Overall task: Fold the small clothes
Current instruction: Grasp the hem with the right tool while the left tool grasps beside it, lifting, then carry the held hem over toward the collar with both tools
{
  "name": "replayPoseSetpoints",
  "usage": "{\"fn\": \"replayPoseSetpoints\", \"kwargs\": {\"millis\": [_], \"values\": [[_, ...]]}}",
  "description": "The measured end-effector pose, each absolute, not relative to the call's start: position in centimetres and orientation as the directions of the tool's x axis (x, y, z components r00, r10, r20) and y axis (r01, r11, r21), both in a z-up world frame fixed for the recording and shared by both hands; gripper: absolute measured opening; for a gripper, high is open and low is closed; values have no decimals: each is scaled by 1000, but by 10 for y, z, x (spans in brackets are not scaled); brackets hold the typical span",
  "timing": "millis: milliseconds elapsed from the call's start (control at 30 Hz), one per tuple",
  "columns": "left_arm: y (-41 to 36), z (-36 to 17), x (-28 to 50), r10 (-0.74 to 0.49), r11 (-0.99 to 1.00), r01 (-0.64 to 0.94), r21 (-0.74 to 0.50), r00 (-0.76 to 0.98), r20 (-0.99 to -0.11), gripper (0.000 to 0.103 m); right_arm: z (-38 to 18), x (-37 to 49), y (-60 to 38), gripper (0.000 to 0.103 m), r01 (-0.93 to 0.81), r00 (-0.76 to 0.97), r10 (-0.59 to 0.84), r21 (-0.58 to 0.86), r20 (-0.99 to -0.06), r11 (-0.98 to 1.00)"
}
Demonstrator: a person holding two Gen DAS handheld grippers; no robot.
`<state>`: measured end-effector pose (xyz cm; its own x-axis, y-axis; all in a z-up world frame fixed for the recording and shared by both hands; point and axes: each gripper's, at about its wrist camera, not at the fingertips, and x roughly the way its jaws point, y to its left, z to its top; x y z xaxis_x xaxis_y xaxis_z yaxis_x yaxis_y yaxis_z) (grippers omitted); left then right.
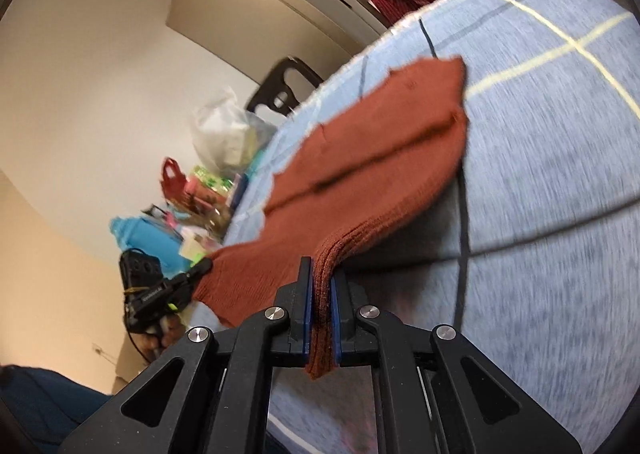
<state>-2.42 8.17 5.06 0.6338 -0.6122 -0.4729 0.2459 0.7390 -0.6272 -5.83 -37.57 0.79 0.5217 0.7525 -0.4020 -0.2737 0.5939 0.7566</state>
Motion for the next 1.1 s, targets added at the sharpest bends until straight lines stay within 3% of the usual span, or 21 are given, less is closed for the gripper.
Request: {"fn": "replayPoseSetpoints", "kwargs": {"millis": [333, 567, 800, 1100], "values": [[90, 85, 66, -597, 735, 262, -626, 688, -413, 9, 46, 28, -387, 7, -318, 584, 747, 758, -317, 570], [89, 61, 143, -568, 750, 167, -640, 659, -493, 9, 33, 110, -391, 7, -251, 574, 750, 802, -328, 543], [86, 1, 181, -554, 758, 40, -650, 564, -612, 9, -28, 155, -385, 7, -76, 498, 732, 817, -466, 571], [89, 3, 203, -592, 715, 22, -698, 550, -589, 9, -28, 173, -394, 10, -72, 490, 780, 873, -390, 482]]}}
